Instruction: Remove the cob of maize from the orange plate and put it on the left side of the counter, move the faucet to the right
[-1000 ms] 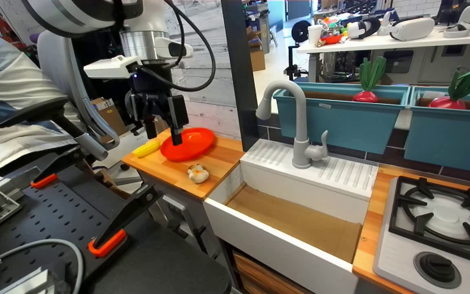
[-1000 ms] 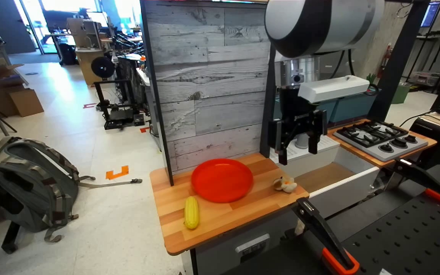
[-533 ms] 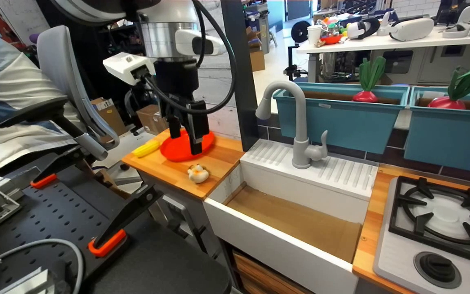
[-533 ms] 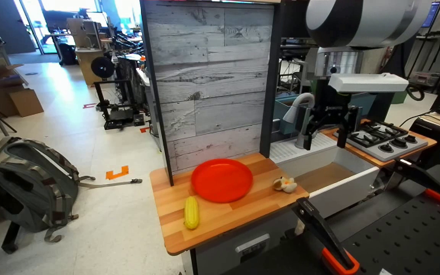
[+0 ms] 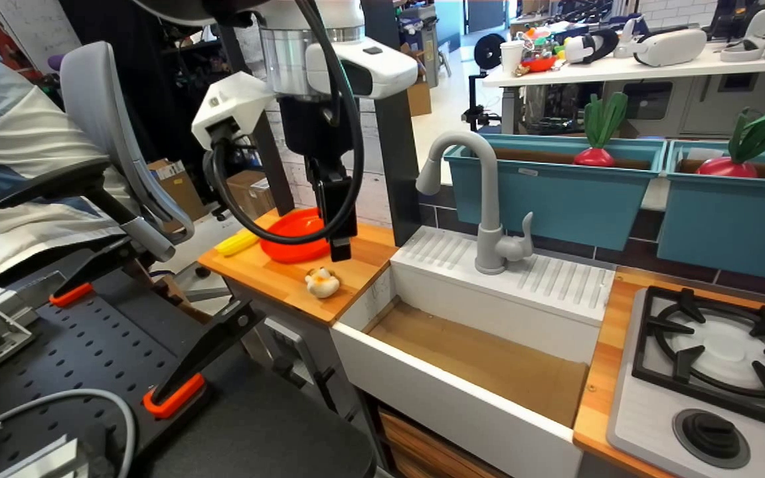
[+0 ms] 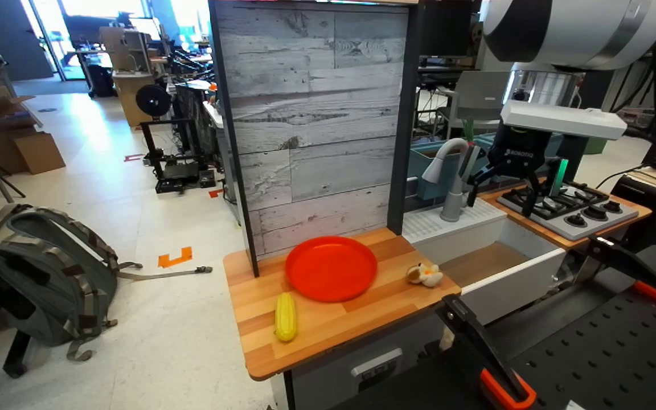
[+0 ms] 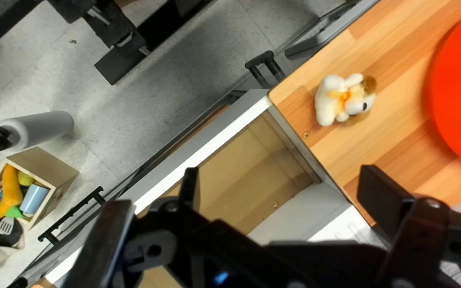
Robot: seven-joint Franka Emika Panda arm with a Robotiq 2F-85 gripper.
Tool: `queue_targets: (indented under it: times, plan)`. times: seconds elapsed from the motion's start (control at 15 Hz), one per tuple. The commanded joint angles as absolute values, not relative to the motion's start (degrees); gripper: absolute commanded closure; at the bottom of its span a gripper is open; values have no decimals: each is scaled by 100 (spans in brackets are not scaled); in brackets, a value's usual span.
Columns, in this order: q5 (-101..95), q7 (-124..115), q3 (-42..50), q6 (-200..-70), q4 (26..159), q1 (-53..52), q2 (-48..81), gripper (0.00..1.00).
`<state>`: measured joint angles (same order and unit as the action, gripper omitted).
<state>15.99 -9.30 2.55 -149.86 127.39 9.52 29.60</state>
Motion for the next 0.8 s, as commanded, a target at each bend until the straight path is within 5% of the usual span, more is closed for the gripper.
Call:
queue_targets:
  times: [0.0,0.73]
  plan:
    - [1838,-1455,377,-14958,12584,870,2921,0]
    - [2033,-2680,656,-15214,12170,804,3029,0]
